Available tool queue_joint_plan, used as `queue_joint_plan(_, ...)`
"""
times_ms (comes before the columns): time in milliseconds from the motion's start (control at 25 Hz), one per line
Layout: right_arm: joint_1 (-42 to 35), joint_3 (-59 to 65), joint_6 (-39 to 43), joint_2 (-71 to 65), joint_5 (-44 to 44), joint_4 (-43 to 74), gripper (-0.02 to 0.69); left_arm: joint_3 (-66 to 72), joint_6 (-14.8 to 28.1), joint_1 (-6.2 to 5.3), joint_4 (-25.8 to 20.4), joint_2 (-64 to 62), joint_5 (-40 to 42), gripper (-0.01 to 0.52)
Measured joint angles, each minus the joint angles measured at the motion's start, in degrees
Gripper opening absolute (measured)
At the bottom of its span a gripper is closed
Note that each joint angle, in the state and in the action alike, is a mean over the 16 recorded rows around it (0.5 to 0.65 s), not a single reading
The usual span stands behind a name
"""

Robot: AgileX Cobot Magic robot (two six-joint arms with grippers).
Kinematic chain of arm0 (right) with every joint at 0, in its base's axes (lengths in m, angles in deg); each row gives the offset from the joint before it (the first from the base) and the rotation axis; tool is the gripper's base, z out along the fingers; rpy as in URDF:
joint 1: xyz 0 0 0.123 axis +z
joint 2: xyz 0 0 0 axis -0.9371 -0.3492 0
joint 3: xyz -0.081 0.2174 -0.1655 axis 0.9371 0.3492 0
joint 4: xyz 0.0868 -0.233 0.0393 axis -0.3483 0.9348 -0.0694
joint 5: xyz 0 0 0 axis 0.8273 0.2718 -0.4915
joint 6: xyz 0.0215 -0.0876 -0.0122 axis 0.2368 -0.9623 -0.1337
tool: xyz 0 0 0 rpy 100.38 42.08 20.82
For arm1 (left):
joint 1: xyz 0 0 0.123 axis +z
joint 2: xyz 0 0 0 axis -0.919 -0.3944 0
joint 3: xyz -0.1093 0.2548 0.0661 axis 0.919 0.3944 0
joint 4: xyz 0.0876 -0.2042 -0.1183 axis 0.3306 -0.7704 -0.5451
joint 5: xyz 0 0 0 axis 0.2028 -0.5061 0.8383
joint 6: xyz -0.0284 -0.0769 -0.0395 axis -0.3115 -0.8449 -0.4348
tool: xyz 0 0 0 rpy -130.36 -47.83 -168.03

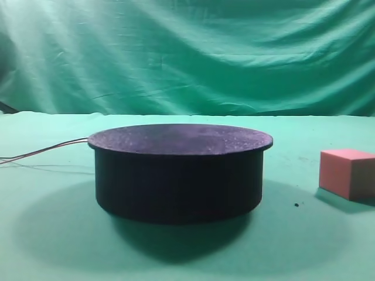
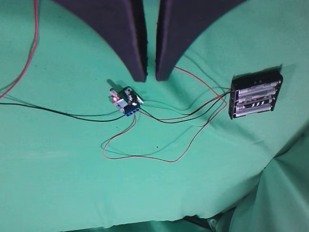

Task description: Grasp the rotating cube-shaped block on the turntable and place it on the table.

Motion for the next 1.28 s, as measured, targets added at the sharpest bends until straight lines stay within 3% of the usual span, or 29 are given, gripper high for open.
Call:
queue_joint_plan(240,0.0,4.3,-2.0,7.3,-4.5,-2.0,0.000,0.0,0.0,0.00,0.0,0.0,0.0,0.000)
queue_joint_plan(680,-1.8,6.9,-16.7,12.8,-14.9,-5.1,0.000,0.0,0.0,0.00,0.0,0.0,0.0,0.000)
queue_joint_plan(880,-7.1,12.0,-21.9,16.9,-20.8,-6.2,0.000,0.0,0.0,0.00,0.0,0.0,0.0,0.000)
queue_joint_plan(1280,-22.5,29.9,-24.2,33.8,-33.4,-7.7,0.000,0.0,0.0,0.00,0.0,0.0,0.0,0.000)
